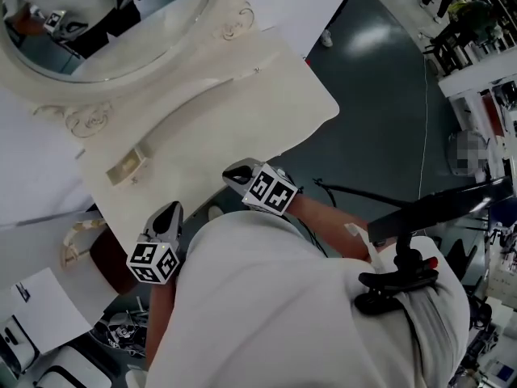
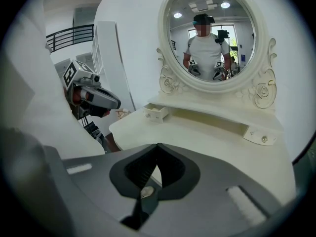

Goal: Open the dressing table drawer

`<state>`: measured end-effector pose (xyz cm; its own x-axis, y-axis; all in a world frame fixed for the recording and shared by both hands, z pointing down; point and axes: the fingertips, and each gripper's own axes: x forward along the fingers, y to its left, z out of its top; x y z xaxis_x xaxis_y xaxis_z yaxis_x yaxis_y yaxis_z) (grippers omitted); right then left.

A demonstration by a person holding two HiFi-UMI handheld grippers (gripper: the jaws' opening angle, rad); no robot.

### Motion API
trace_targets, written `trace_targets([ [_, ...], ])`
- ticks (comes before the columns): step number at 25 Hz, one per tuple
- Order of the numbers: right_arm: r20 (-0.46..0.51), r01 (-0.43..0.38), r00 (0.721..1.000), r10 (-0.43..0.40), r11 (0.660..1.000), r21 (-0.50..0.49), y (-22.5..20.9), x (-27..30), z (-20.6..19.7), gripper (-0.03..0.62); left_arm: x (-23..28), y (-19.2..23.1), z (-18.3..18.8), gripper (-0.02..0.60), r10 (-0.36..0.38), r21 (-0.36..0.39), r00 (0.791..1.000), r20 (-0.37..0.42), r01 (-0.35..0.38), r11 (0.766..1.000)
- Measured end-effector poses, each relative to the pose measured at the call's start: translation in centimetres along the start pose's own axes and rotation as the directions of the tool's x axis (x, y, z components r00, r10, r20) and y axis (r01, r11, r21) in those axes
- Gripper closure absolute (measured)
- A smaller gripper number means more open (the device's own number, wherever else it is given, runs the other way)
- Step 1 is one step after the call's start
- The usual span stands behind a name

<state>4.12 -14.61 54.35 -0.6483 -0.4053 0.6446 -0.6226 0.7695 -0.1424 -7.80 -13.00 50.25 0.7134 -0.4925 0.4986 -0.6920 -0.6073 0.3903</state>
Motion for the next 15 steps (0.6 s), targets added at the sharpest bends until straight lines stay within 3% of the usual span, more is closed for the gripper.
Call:
trace_targets([
  [6, 0.0, 0.013, 1.0, -0.013, 1.0, -0.002, -0.2, 0.9, 0.6, 0.595, 0.1, 1.2, 0.2, 0.58, -0.014, -0.005, 1.0, -0.008, 0.014, 1.0],
  [15, -0.009, 0.027, 1.0, -0.026, 0.999, 0.024, 1.8, 2.0, 1.2, 0.595, -1.3, 2.6, -0.5, 0.58, -0.027, 0.051, 0.998, -0.064, 0.03, 0.998],
])
